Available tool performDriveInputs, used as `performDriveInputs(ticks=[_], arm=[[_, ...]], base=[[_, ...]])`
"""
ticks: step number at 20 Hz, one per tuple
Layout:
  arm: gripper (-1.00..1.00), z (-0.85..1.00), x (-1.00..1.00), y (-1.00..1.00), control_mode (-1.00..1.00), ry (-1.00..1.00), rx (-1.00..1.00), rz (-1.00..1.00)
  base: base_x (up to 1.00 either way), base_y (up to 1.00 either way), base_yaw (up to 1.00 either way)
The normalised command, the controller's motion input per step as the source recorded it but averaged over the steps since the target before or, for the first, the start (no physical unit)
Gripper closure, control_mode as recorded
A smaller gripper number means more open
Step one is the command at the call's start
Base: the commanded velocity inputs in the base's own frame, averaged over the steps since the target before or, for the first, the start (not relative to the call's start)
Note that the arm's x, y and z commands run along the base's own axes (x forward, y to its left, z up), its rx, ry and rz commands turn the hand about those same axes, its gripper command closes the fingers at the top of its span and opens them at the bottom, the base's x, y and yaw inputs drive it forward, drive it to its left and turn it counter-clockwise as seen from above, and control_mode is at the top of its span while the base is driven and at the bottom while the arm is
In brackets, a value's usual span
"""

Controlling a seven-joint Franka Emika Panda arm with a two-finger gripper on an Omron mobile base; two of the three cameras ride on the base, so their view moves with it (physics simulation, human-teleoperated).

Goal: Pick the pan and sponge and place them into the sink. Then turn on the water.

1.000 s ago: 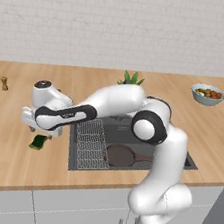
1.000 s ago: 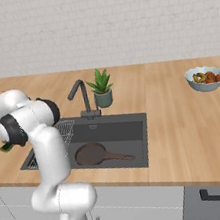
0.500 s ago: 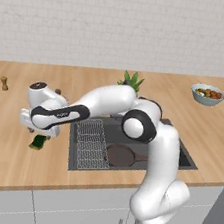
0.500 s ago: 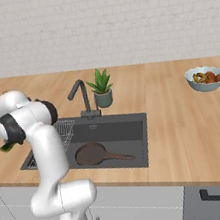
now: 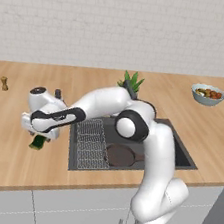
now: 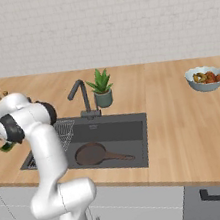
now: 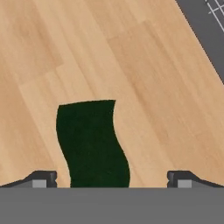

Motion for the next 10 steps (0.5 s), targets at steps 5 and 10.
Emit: performDriveInputs(ticks=[5, 10], arm=[[-1.00, -0.31, 0.16, 0.01, -1.00, 0.02, 0.00, 0.00], [-1.00, -0.34, 0.18, 0.06, -1.00, 0.00, 0.00, 0.00]], base=[[0.00, 0.00, 0.00], [0.00, 0.00, 0.00]])
